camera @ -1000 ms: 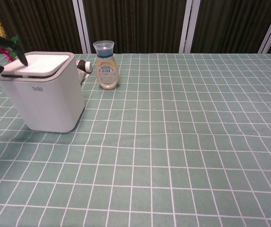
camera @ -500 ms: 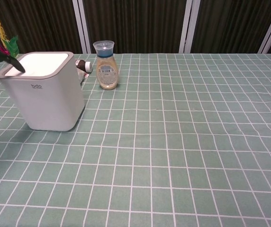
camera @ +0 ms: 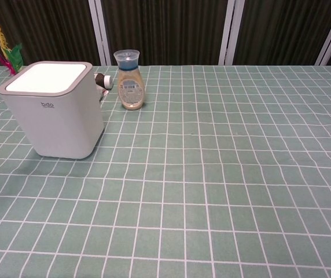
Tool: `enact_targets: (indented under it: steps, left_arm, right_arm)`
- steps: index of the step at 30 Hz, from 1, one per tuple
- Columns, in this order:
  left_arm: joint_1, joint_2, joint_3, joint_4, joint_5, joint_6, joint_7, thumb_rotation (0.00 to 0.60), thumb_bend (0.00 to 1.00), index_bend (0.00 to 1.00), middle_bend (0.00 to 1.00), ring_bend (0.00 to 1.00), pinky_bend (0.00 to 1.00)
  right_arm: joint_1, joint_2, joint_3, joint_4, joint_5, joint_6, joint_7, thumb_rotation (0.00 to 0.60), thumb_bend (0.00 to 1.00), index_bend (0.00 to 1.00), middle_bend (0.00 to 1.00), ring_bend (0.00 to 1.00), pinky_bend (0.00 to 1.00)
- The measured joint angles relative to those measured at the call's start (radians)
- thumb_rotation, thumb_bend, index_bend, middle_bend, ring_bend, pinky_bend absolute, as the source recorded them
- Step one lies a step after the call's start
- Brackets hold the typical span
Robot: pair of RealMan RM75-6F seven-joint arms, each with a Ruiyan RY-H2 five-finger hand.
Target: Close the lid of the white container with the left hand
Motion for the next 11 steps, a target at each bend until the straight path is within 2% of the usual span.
enact_targets:
  steps: [2, 5, 8, 11]
  left_arm:
    - [0.079, -0.018, 0.034, 0.064, 0.034, 0.076, -0.034, 0.600, 0.47, 0.05, 0.00, 0.00, 0.00]
    - [0.163, -0.065, 0.061, 0.164, 0.029, 0.155, -0.130, 0.600, 0.46, 0.08, 0.00, 0.00, 0.00]
    - [0.196, -0.088, 0.073, 0.225, 0.017, 0.171, -0.210, 0.600, 0.46, 0.07, 0.00, 0.00, 0.00]
    - [0.214, -0.095, 0.079, 0.286, -0.001, 0.158, -0.219, 0.600, 0.46, 0.07, 0.00, 0.00, 0.00]
  right_arm:
    - [0.001, -0.001, -0.003, -0.001, -0.003, -0.005, -0.003, 0.600, 0.21, 0.00, 0.00, 0.00, 0.00]
    - [0.003, -0.005, -0.004, -0.001, -0.006, -0.006, -0.005, 0.600, 0.21, 0.00, 0.00, 0.00, 0.00]
    - [0.007, -0.007, -0.006, -0.001, -0.005, -0.021, -0.005, 0.600, 0.21, 0.00, 0.00, 0.00, 0.00]
    - [0.009, -0.008, -0.007, -0.003, -0.004, -0.026, -0.008, 0.600, 0.21, 0.00, 0.00, 0.00, 0.00]
